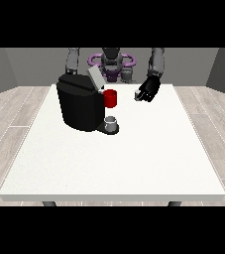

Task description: Insert the coffee pod into the coffee machine and close the lid

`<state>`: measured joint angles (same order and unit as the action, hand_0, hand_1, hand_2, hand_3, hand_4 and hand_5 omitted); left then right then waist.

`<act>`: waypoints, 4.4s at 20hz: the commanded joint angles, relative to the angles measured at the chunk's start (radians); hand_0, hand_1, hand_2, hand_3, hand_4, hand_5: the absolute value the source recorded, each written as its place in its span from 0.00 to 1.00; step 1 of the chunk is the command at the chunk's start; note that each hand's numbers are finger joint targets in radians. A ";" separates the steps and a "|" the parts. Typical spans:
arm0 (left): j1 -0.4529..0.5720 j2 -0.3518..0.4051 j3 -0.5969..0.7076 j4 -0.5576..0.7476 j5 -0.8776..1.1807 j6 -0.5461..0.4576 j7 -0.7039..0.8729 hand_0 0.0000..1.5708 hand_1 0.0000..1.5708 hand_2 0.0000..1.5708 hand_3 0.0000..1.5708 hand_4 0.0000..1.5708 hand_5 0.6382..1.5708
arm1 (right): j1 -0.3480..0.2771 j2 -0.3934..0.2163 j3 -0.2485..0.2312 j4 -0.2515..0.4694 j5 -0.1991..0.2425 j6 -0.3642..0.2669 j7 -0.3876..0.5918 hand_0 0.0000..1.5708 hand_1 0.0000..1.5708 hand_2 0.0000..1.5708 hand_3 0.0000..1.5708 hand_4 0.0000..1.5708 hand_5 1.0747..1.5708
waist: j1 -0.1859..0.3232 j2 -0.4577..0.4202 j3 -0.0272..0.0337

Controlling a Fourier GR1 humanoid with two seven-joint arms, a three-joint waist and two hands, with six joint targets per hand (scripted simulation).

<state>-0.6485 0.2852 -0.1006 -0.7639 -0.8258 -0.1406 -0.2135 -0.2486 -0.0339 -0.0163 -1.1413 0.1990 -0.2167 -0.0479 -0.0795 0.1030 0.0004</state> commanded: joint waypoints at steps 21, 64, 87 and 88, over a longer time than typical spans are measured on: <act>-0.369 0.046 0.190 -0.034 0.119 -0.328 0.181 0.78 0.78 0.81 0.82 0.32 1.00 | -0.076 -0.023 -0.013 -0.086 -0.042 0.063 0.048 0.00 0.00 0.00 0.00 0.00 1.00 | -0.131 -0.032 -0.0003; -0.636 0.179 0.243 0.110 0.069 -0.283 0.111 0.78 0.78 0.81 0.77 0.25 1.00 | -0.231 -0.053 -0.061 -0.122 -0.051 0.041 0.067 0.00 0.00 0.00 0.00 0.00 1.00 | -0.218 0.221 -0.0001; -0.597 0.191 0.199 0.163 -0.030 -0.147 0.033 0.71 0.71 0.72 0.65 0.00 1.00 | -0.231 -0.032 -0.016 -0.170 -0.003 0.005 0.101 0.00 0.00 0.00 0.00 0.00 1.00 | -0.247 0.245 -0.0005; -0.614 0.226 0.209 0.159 -0.025 -0.163 0.006 0.71 0.71 0.72 0.63 0.00 1.00 | -0.215 -0.010 -0.012 -0.166 -0.009 -0.003 0.093 0.00 0.00 0.00 0.00 0.00 1.00 | -0.241 0.248 -0.0004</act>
<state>-1.2605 0.4943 0.0926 -0.6260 -0.8533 -0.3120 -0.1856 -0.4713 -0.0678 -0.0483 -1.2907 0.1791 -0.2044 0.0240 -0.3164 0.3482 0.0008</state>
